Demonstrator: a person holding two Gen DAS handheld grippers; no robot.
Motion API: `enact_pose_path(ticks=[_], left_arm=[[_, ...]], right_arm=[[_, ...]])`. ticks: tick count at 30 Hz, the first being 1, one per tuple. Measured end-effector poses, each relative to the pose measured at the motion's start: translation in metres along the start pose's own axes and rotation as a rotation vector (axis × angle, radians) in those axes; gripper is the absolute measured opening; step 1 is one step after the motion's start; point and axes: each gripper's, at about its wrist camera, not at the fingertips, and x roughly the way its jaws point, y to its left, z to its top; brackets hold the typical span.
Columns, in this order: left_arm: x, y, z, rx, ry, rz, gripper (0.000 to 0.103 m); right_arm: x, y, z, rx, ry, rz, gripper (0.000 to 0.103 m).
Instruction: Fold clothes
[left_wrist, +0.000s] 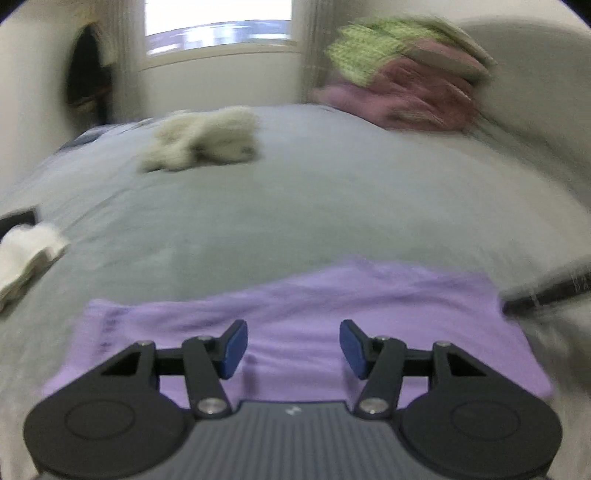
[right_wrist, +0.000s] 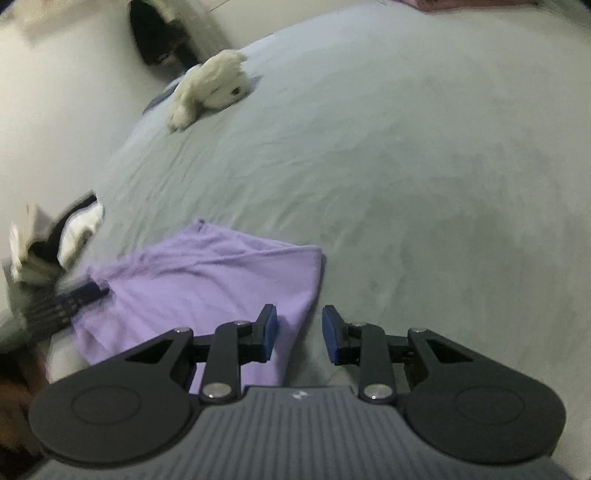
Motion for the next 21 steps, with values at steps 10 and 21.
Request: enact_pose_path(ticks=[10, 21], left_arm=[[0.001, -0.041, -0.014, 0.098, 0.033, -0.083, 0.061], [0.004, -0.045, -0.013, 0.076, 0.048, -0.088, 0.063]], right_arm=[[0.009, -0.002, 0.004, 0.028, -0.022, 0.06, 0.033], [0.022, -0.01, 0.013, 0.057, -0.082, 0.056, 0.018]])
